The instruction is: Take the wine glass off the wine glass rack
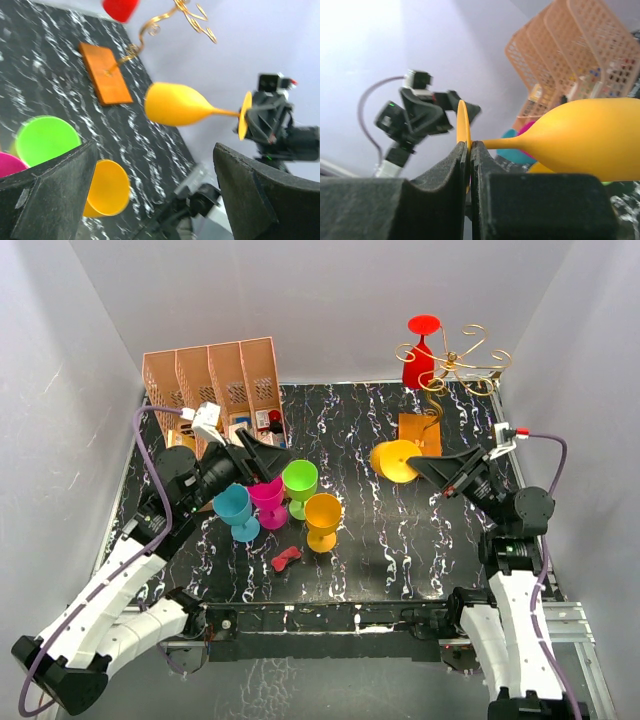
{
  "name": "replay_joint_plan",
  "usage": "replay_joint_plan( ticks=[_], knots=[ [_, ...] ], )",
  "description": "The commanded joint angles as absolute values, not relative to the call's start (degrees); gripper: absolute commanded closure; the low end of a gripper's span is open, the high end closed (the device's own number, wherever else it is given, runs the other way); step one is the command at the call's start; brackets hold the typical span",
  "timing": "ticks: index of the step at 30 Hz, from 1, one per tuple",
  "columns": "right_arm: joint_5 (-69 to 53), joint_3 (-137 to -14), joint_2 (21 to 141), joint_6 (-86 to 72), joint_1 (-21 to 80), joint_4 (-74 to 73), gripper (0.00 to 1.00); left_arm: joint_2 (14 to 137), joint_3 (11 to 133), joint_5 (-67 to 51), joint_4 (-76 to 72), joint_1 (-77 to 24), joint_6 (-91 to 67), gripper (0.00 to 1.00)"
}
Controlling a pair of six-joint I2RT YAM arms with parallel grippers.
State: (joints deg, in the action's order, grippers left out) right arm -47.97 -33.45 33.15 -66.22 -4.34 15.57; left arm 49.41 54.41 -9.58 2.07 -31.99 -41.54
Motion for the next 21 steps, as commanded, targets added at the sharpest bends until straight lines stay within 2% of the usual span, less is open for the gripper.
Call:
replay_joint_plan(
  ticks=[1, 6, 13, 16, 21],
  knots=[
    [-49.44, -33.90, 37.93, -90.52, -4.30, 43.77, 0.92, 48.51, 48.45, -22.63, -6.67, -32.04, -55.50, 0.03],
    [-47.84, -36.57, 43.46, -105.49, -4.07, 54.07, 0.92, 48.13, 40.55, -27.46, -25.83, -32.04, -65.32, 0.03],
    [-42.35, -34.29, 48.60, -123.90, -2.62, 72.36, 0.92, 51.19, 33.28, -30.21, -47.70, -32.07, -76.74, 0.03],
    [-40.98, -33.74, 49.39, -125.69, -0.67, 74.30, 0.92, 51.99, 32.19, -30.59, -50.97, -32.05, -78.35, 0.03],
    [-37.00, -32.08, 52.59, -125.14, 9.56, 78.15, 0.92, 53.80, 32.70, -31.28, -52.35, -32.01, -78.53, 0.03]
  ],
)
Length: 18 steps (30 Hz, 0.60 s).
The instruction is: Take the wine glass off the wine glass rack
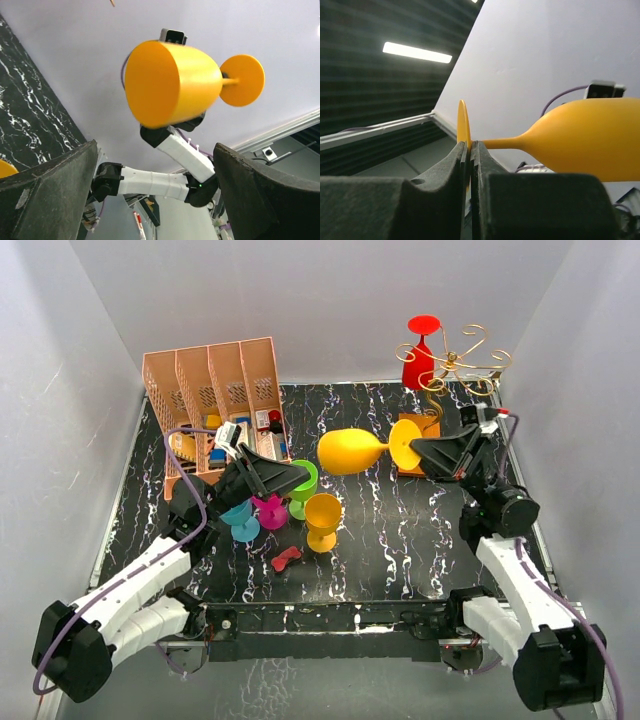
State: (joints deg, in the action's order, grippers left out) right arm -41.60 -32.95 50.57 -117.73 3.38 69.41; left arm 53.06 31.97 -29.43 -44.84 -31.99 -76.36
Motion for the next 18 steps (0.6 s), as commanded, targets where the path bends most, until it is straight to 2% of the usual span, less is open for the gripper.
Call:
replay_joint_plan(
  ticks=[1, 7, 18],
  knots=[
    [-36.41, -31.74, 53.80, -125.04, 12.15, 79.22, 0.92, 54.25, 32.88, -31.44, -52.90, -32.03, -78.50, 0.03],
    [-34.39, -30.87, 59.35, -121.67, 21.45, 82.28, 0.92, 55.53, 33.79, -31.72, -55.46, -32.03, -78.48, 0.03],
    [-33.21, -31.00, 55.94, -110.46, 21.85, 69.71, 0.92, 51.01, 31.99, -31.42, -52.66, -32.02, -77.65, 0.07]
  ],
)
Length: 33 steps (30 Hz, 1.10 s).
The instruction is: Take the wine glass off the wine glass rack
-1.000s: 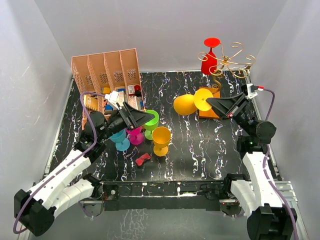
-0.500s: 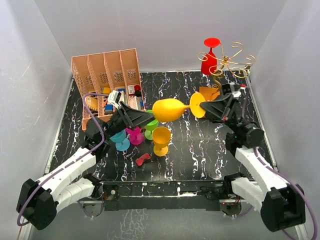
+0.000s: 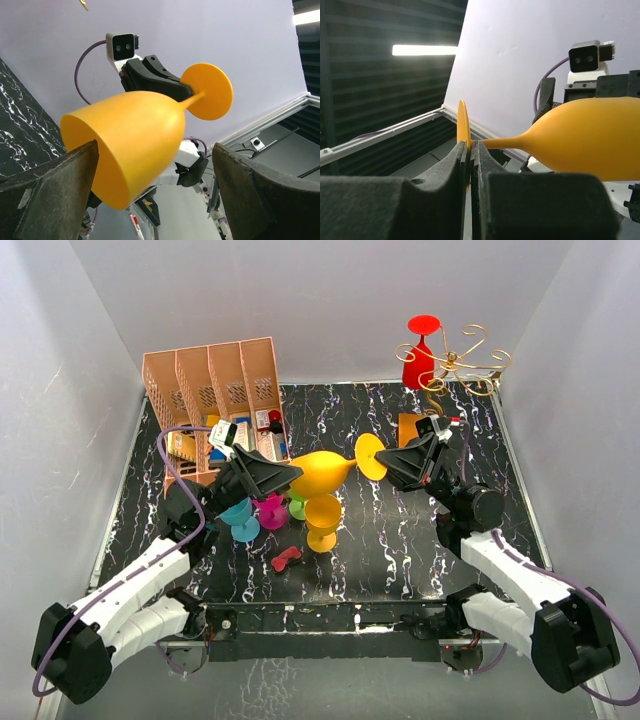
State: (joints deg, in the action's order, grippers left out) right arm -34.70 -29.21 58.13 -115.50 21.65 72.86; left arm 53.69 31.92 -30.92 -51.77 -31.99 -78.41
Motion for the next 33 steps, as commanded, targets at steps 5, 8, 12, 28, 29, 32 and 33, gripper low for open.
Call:
replay_joint_plan(
  ticks=[5, 8, 12, 28, 29, 32, 33],
  knots=[
    [-32.92, -31.03, 54.51, -108.52, 21.72, 66.68, 0.92, 50.28, 31.89, -31.22, -53.11, -32.06, -78.20, 0.19],
    [-32.17, -30.06, 53.84, -107.60, 21.74, 65.16, 0.92, 50.18, 31.98, -31.26, -54.28, -32.07, -79.00, 0.28],
    [-29.52, -28.35, 51.77, -106.79, 21.72, 64.96, 0.92, 50.75, 31.91, -31.84, -56.58, -32.05, -80.31, 0.37],
    [-28.41, -27.07, 48.95, -99.34, 21.78, 53.12, 0.88, 53.77, 33.15, -33.25, -60.02, -32.01, -82.80, 0.89],
    [-27.82, -27.07, 47.67, -97.21, 21.79, 50.29, 0.84, 53.51, 33.33, -33.18, -58.86, -32.06, -82.28, 0.92],
    [-24.96, -27.07, 44.11, -90.32, 21.71, 39.96, 0.74, 52.12, 33.87, -32.63, -54.93, -32.03, -80.59, 1.00],
    [-23.80, -27.11, 42.80, -87.93, 21.72, 36.33, 0.68, 51.66, 33.96, -32.48, -53.84, -32.06, -80.24, 1.00]
  ],
)
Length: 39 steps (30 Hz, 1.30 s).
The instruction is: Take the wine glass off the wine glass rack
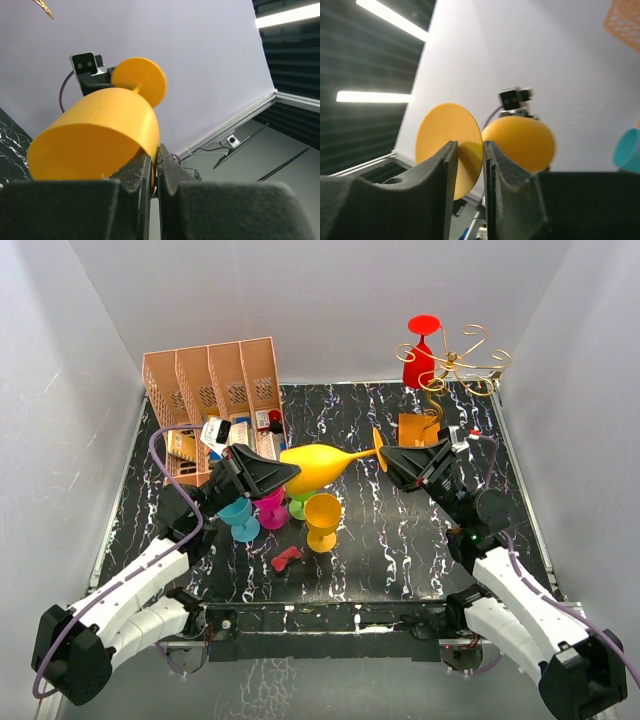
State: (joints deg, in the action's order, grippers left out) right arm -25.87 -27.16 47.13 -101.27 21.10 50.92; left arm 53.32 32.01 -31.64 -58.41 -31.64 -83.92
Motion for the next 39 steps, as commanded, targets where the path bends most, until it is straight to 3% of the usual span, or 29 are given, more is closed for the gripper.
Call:
replay_joint_plan(
  ticks=[1, 5, 9, 16, 24, 39],
  knots=[
    [-22.34, -27.22, 41.33, -85.07, 21.70, 32.45, 0.60, 50.83, 34.00, -32.47, -52.87, -32.02, -79.89, 1.00],
    [-15.27, -29.07, 36.00, -72.40, 21.71, 17.14, 0.31, 46.22, 33.91, -31.78, -46.60, -32.03, -77.82, 1.00],
    [-8.32, -32.23, 32.93, -60.67, 21.70, 4.59, 0.16, 38.64, 34.87, -29.83, -32.93, -32.03, -72.36, 1.00],
    [1.95, -39.73, 32.14, -44.83, 21.70, -7.86, 0.12, 28.29, 44.27, -23.91, 4.40, -32.02, -58.30, 1.00],
    [7.22, -39.26, 28.74, -41.19, 21.69, -8.88, 0.10, 27.51, 61.08, -15.12, 42.34, -32.04, -44.95, 1.00],
    [9.40, -37.24, 25.81, -38.84, 21.65, -9.14, 0.09, 37.57, 71.00, -3.73, 76.89, -32.03, -40.09, 1.00]
  ],
)
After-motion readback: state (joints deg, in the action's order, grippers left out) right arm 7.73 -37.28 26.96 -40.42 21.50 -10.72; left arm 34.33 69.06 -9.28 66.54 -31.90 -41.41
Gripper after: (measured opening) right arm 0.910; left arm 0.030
